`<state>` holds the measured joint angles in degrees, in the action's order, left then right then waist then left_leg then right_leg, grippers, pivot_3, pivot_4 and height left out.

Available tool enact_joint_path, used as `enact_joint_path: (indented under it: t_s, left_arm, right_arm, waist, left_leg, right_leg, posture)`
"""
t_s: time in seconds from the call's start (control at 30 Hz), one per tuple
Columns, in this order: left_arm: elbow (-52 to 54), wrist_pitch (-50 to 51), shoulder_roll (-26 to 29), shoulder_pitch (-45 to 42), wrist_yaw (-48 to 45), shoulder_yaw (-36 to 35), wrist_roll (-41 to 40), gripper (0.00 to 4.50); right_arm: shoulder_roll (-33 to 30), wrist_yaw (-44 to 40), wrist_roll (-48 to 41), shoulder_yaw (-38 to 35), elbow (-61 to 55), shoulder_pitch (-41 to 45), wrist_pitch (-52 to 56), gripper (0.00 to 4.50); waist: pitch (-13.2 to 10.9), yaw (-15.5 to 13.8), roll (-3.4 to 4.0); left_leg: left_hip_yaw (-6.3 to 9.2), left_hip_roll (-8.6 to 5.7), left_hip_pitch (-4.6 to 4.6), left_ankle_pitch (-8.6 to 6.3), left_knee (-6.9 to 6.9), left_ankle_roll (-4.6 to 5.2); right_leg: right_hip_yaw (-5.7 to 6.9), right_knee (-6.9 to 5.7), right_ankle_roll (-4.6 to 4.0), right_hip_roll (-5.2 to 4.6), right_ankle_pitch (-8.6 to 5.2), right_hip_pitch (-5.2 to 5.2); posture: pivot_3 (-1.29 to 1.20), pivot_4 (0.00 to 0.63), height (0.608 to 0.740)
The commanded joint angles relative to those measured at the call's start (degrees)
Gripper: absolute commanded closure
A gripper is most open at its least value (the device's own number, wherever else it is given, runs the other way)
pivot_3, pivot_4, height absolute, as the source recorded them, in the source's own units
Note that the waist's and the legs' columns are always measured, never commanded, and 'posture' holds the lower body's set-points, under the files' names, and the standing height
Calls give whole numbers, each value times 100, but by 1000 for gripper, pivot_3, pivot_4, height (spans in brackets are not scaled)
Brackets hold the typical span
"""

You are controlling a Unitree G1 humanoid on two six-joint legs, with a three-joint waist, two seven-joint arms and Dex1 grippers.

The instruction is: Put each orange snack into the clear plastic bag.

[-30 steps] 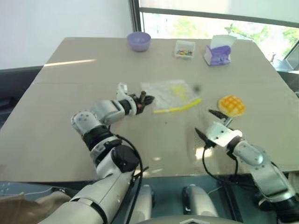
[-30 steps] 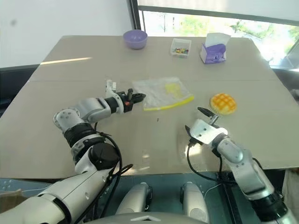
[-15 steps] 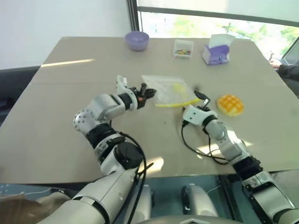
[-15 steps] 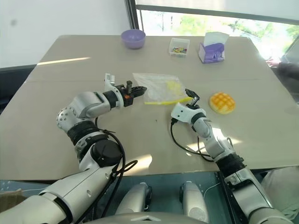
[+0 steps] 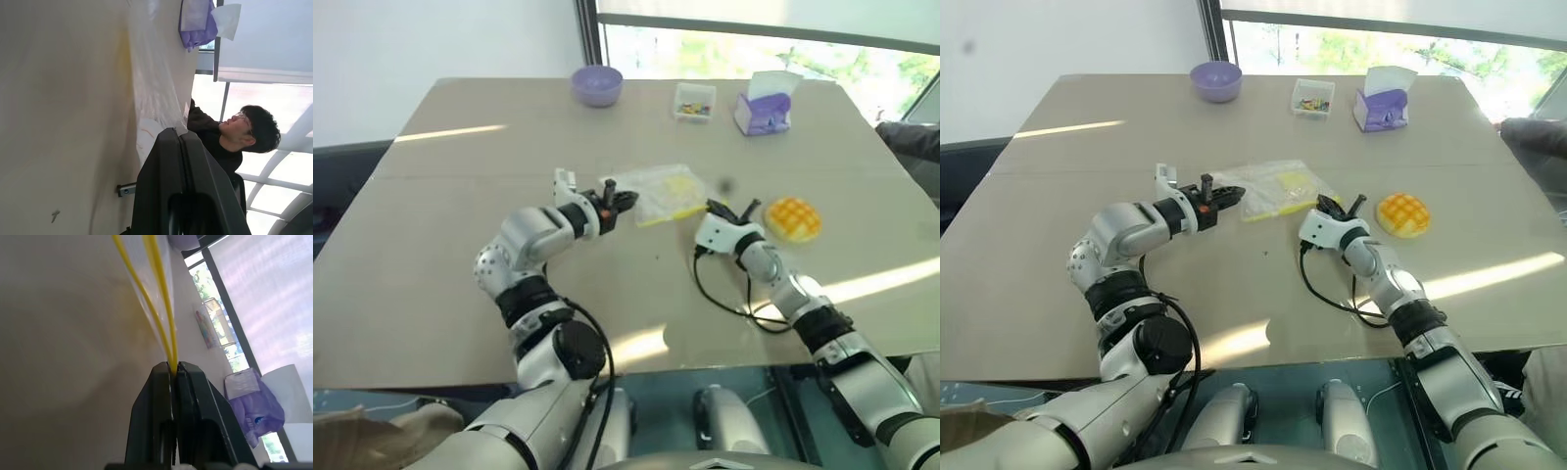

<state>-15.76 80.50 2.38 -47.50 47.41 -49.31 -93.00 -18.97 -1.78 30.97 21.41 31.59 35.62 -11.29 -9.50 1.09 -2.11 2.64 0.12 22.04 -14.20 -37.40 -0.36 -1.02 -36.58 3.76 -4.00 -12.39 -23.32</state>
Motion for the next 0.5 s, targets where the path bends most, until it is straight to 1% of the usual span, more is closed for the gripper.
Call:
enact_joint_path:
  t_s: [0.03,0.07,0.1,0.17,0.2,0.23,0.3,0.37,0.4,0.47,0.5]
  left_arm:
    - [289,58,706,132,-1027,717,133,4500]
    - [403,80,995,209,-1464,981,425,4500]
    - [647,123,1417,338,-2133,1399,809,4097]
    - [1264,-24,2218,606,-3541,2243,1493,3852]
    - [1735,-500,2752,791,-4516,2808,2054,3400]
    - [2120,-1074,3226,945,-5418,3325,2620,3064]
    - [2727,-2236,3987,1233,-7025,4140,3611,2168]
    - [3134,-3277,4556,1455,-8137,4784,4534,2168]
    - [3307,-3694,4691,1529,-8529,4965,4837,2168]
    - [3467,-3967,4710,1542,-8915,5094,5013,2168]
    - [3556,-4151,4743,1590,-9041,5258,5266,2168]
  right_arm:
    - [30,-50,-178,-211,-311,32,19,4460]
    - [54,-63,-220,-264,-437,20,102,4460]
    - [143,-59,-312,-378,-659,-2,321,4500]
    - [286,-155,-436,-507,-1046,-11,748,4500]
    - [335,-293,-483,-522,-1222,-2,916,4500]
    - [367,-431,-519,-523,-1352,10,1052,4500]
    - [404,-584,-509,-506,-1561,11,1267,4500]
    - [454,-711,-499,-485,-1688,35,1447,4500]
    - [474,-749,-463,-459,-1736,41,1513,4500]
    - [516,-783,-407,-434,-1801,42,1616,4500]
    - [531,-789,-385,-428,-1821,40,1662,4500]
  waist:
    - [-1,9,2]
    - [-2,9,3]
    - [-2,12,3]
    - [-4,91,5]
    - [-8,120,11]
    - [-9,136,13]
    - [-13,120,24]
    - [-18,103,32]
    - [-25,85,45]
    - [-29,78,48]
    - [-30,82,49]
  left_leg:
    - [-1,0,0,0,0,0]
    - [-2,-1,2,0,0,0]
    - [-3,-2,2,0,0,0]
    - [-4,-2,7,0,3,0]
    - [-7,-1,20,0,7,0]
    - [-8,-1,25,1,8,0]
    - [-12,0,38,1,14,-2]
    - [-14,0,40,1,16,-2]
    - [-15,0,43,1,19,-2]
    - [-16,0,48,0,19,0]
    - [-14,1,50,0,18,1]
  right_leg:
    - [-1,0,0,0,0,0]
    - [-1,1,0,1,0,-2]
    - [-1,0,0,1,0,-2]
    - [-2,0,0,3,0,-9]
    - [-7,-8,-1,4,0,-27]
    - [-10,-12,-1,4,0,-34]
    - [-9,-11,-3,5,-1,-52]
    - [-7,-1,-4,1,-2,-51]
    - [-7,5,-4,1,-2,-52]
    - [-7,10,-4,-1,-2,-52]
    - [-5,10,-4,-1,-2,-53]
  posture:
    - [0,150,740]
    - [0,150,740]
    - [0,150,740]
    - [0,150,740]
    - [0,150,740]
    - [0,150,740]
    - [0,150,740]
    - [0,150,740]
    - [0,150,740]
    - [0,150,740]
    - [0,150,740]
